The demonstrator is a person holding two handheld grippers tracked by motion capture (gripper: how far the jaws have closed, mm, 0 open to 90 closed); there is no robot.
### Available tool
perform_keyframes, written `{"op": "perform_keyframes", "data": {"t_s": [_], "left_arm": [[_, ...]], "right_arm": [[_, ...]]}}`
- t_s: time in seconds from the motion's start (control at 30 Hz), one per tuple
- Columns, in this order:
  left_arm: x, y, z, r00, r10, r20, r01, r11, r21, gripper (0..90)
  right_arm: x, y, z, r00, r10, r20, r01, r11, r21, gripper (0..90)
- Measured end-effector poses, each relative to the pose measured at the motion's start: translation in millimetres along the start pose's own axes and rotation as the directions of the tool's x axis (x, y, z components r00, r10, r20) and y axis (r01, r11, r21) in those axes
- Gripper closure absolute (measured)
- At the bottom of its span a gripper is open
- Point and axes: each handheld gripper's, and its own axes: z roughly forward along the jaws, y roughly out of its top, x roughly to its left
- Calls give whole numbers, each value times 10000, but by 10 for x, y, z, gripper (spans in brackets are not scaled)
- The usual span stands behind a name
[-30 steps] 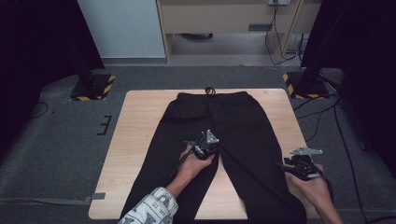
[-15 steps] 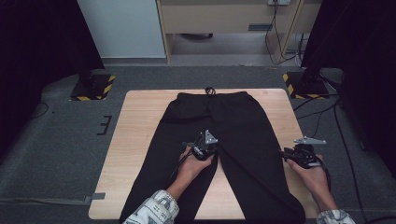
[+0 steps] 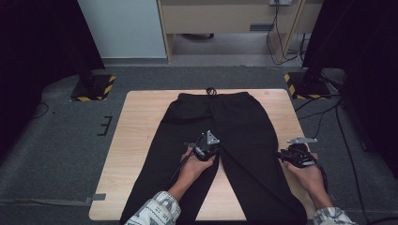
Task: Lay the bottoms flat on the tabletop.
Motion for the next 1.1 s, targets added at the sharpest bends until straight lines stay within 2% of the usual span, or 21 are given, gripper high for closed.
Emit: {"op": "perform_keyframes", "data": {"t_s": [0.3, 0.43, 0.63, 0.77, 0.97, 1.07, 1.1], "left_arm": [[-2, 0, 1, 10000, -1, -12, 1, 10000, -7, 824], [-3, 0, 1, 10000, -11, -18, 11, 10000, -5, 824], [-4, 1, 4, 10000, -22, -28, 22, 10000, -22, 824], [-6, 0, 4, 10000, -18, -46, 18, 10000, -27, 824], [-10, -8, 3, 10000, 1, -59, -1, 10000, -85, 827], [-16, -6, 2, 9999, 10, -113, -11, 10000, -52, 832], [-19, -5, 0, 9999, 12, -133, -12, 10000, -33, 837]], "right_arm": [[176, 88, 90, 9988, -215, -440, 207, 9996, -196, 605], [212, 90, 97, 9982, -42, -594, 25, 9996, -287, 603], [286, 83, 90, 9969, -409, -671, 380, 9983, -438, 591], [291, 96, 135, 9975, -515, -475, 510, 9986, -126, 644], [200, 77, 37, 9986, -223, -474, 207, 9992, -334, 664], [126, 40, -15, 9986, -95, -527, 82, 9996, -263, 806], [102, 36, -14, 9989, 1, -476, -14, 9996, -290, 826]]}}
